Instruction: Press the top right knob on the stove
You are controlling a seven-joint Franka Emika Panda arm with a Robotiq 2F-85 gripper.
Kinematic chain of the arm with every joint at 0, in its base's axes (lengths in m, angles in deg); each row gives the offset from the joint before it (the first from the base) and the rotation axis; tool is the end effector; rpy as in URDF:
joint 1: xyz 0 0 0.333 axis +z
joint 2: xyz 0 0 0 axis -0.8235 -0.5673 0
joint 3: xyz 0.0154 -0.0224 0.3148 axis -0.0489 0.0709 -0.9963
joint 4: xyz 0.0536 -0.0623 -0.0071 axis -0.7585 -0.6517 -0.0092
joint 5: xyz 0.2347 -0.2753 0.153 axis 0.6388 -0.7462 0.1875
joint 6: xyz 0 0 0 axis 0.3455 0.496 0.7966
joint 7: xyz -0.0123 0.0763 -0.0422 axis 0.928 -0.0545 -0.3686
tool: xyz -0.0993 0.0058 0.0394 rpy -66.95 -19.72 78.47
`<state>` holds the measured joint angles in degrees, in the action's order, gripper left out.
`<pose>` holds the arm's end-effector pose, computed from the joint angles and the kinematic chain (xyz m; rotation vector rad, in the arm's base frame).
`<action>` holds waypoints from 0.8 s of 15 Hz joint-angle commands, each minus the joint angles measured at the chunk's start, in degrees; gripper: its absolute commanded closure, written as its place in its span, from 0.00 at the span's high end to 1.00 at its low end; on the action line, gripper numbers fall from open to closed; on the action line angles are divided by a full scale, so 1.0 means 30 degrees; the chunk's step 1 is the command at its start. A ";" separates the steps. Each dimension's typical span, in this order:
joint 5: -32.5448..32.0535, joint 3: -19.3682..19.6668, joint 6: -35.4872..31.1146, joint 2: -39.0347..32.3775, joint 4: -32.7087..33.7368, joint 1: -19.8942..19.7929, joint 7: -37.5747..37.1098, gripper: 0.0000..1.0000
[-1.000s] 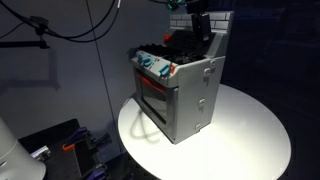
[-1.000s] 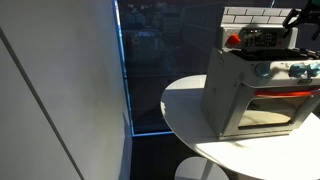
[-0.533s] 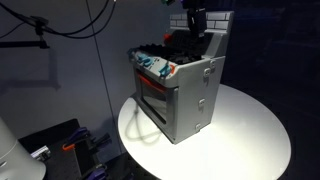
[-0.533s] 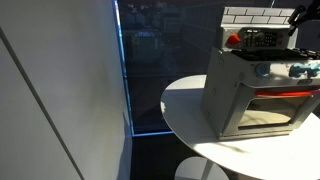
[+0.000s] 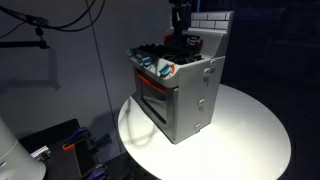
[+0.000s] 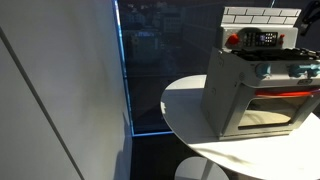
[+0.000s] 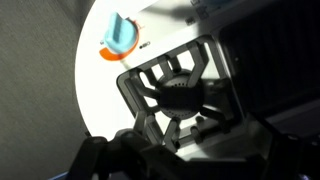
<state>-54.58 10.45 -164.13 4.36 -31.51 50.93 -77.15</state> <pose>0.5624 -0.0884 0.5153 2.9982 -0.8993 0.0608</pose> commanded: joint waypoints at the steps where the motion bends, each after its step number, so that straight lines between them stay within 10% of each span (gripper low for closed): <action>1: 0.0723 0.0039 0.2024 0.1195 -0.0405 -0.0008 0.1387 1.00; 12: 0.0380 -0.0456 0.4197 0.5719 -0.2245 0.0132 0.3387 1.00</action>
<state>-53.21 9.60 -152.21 16.47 -35.47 51.24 -68.66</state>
